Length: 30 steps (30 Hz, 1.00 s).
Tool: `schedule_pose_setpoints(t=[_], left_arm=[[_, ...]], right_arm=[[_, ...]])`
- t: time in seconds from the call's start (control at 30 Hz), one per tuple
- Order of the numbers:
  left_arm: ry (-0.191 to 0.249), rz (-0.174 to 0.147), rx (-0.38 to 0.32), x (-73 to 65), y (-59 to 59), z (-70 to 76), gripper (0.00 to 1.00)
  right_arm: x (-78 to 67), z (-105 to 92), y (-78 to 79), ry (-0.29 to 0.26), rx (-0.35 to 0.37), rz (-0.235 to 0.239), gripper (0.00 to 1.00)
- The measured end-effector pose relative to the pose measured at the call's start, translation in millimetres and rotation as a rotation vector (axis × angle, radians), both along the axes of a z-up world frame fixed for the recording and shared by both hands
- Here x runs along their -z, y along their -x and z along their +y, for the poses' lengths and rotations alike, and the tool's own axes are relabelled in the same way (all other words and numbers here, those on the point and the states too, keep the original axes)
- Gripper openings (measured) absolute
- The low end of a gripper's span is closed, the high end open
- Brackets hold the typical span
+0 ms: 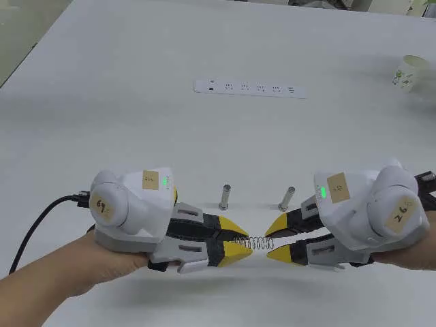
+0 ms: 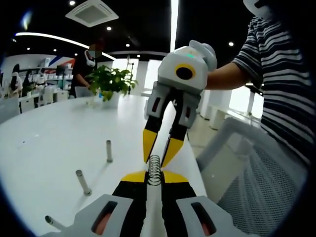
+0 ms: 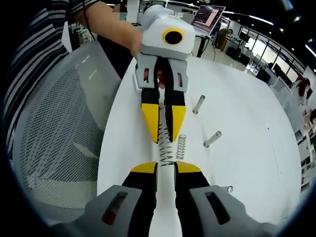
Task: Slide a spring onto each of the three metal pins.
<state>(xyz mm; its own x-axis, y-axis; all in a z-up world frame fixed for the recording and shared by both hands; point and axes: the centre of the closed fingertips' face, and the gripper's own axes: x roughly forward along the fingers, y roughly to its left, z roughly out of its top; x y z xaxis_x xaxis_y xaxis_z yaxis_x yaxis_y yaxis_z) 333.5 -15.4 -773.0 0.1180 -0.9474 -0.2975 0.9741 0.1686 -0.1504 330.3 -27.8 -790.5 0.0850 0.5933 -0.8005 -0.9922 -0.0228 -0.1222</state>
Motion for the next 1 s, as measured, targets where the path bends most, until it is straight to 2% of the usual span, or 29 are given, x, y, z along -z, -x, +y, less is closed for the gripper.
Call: schedule_pose_setpoints(t=[0.23, 0.6, 0.73, 1.0], left_arm=[[-0.002, 0.003, 0.007, 0.6, 1.4, -0.5, 0.02], [0.002, 0.014, 0.009, 1.1, 1.2, -0.3, 0.02], [0.008, 0.022, 0.007, 0.4, 0.5, 0.3, 0.02], [0.002, 0.013, 0.002, 1.4, -1.7, 3.1, 0.02]], right_arm=[[-0.5, 2.4, 0.7, -0.012, -0.01, 0.0, 0.09], [-1.0, 3.0, 1.6, -0.002, -0.068, -0.04, 0.07], [-4.4, 3.1, 1.3, 0.005, -0.085, -0.056, 0.07], [-16.8, 7.1, -0.2, -0.008, -0.097, -0.058, 0.07]])
